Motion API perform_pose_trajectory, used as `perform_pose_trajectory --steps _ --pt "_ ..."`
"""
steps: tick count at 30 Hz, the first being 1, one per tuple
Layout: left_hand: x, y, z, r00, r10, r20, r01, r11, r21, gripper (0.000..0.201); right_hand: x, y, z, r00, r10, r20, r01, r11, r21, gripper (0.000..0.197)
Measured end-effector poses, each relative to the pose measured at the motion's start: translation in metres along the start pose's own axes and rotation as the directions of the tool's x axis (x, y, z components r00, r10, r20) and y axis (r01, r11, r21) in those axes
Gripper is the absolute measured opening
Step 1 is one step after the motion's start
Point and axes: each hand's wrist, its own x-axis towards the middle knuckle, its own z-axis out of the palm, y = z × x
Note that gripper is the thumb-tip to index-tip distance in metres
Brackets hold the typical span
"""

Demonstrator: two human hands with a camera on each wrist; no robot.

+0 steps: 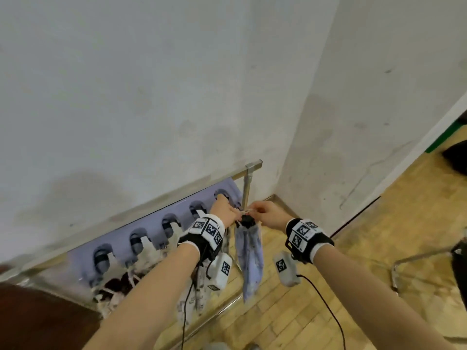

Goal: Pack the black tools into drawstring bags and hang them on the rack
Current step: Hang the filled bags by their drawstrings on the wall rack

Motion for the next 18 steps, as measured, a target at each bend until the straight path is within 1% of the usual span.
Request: perform_pose_trajectory --steps 1,2,4,5,7,8,9,11,12,13,15,17,18 --pt "0.006 -0.002 0.003 0.999 -0.031 -0.032 0.031 1.0 -0.005 0.039 0.008 0.002 0.001 1.0 -0.016 0.012 0.016 1.0 -0.004 0.017" --pt "0.008 0.0 0.004 0.997 -0.05 -0.063 0.049 0.999 -0.016 0.049 0.015 0.002 0.001 0.999 -0.026 0.021 0.026 1.0 -0.001 0.016" --pt "0.015 -0.001 0.008 0.989 -0.091 -0.118 0.085 0.995 -0.054 0.063 0.028 0.005 0.003 1.0 -0.021 0.018 0.02 0.999 0.039 0.016" --pt "0.019 -0.001 0.009 0.985 -0.101 -0.142 0.094 0.994 -0.057 0.069 0.035 0.006 0.005 1.0 -0.019 0.012 0.018 0.998 0.06 0.018" --pt "0.023 -0.004 0.011 0.982 -0.117 -0.149 0.116 0.993 -0.016 0.071 0.044 0.01 0.008 1.0 0.002 0.012 -0.003 0.997 0.077 0.016" --pt "0.024 -0.004 0.012 0.981 -0.125 -0.15 0.127 0.992 0.001 0.069 0.047 0.012 0.01 1.0 0.024 0.015 -0.025 0.997 0.069 0.012" --pt "0.025 -0.003 0.013 0.98 -0.125 -0.158 0.132 0.991 0.035 0.062 0.052 0.017 0.012 0.999 0.041 0.016 -0.042 0.997 0.06 0.008" --pt "0.02 0.002 0.015 0.982 -0.107 -0.156 0.132 0.978 0.162 0.037 0.057 0.025 0.014 0.996 0.085 0.038 -0.086 0.996 0.007 0.01" --pt "0.015 0.005 0.015 0.984 -0.095 -0.149 0.127 0.968 0.217 0.028 0.057 0.025 0.015 0.993 0.106 0.045 -0.106 0.994 -0.023 0.012" --pt "0.014 0.004 0.017 0.986 -0.078 -0.144 0.111 0.965 0.237 0.023 0.059 0.029 0.019 0.994 0.107 0.036 -0.106 0.994 -0.032 0.014" --pt "0.014 0.001 0.018 0.99 -0.056 -0.127 0.081 0.977 0.198 0.017 0.06 0.029 0.023 0.993 0.116 0.01 -0.115 0.993 -0.022 0.019" --pt "0.012 -0.003 0.014 0.993 -0.033 -0.11 0.043 0.995 0.092 0.009 0.058 0.029 0.025 0.992 0.124 0.025 -0.125 0.992 0.024 0.032" --pt "0.01 -0.006 0.008 0.992 -0.001 -0.127 0.004 1.0 0.024 0.013 0.055 0.026 0.022 0.988 0.146 0.054 -0.148 0.988 0.044 0.04"
